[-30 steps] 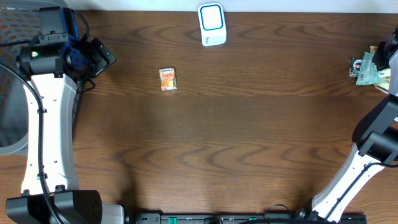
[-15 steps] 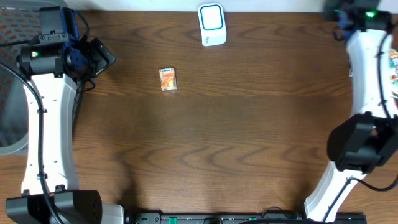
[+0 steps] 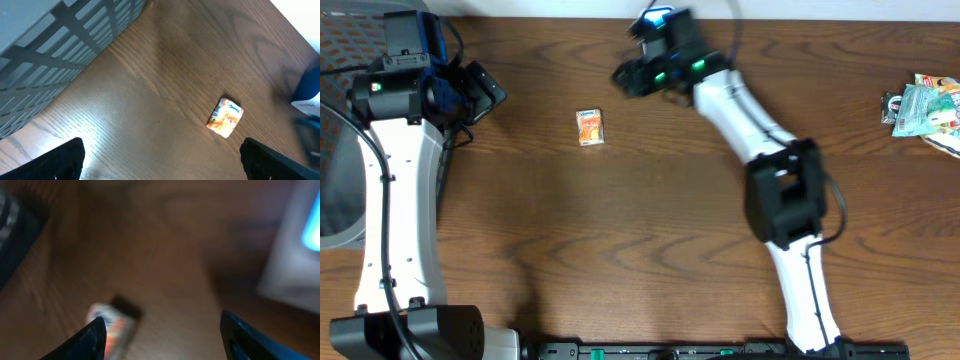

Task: Scan the item barcode
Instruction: 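Move the right gripper down onto the orange Kleenex pack and grasp it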

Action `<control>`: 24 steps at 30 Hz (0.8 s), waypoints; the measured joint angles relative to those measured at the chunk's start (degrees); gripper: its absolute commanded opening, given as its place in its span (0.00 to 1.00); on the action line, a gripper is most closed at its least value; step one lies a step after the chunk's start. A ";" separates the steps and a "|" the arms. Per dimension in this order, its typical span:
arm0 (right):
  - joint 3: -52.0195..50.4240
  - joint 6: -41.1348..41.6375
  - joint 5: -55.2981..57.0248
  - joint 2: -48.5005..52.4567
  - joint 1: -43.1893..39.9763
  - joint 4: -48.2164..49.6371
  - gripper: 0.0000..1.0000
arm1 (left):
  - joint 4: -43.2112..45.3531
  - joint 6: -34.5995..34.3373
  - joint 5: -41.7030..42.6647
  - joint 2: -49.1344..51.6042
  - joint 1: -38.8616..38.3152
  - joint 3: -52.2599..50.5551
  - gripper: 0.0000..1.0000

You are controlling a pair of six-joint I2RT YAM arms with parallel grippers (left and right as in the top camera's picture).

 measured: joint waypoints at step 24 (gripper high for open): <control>1.14 9.20 15.19 4.66 8.28 -11.72 0.54 | 0.00 0.00 -0.02 0.00 0.00 0.00 0.98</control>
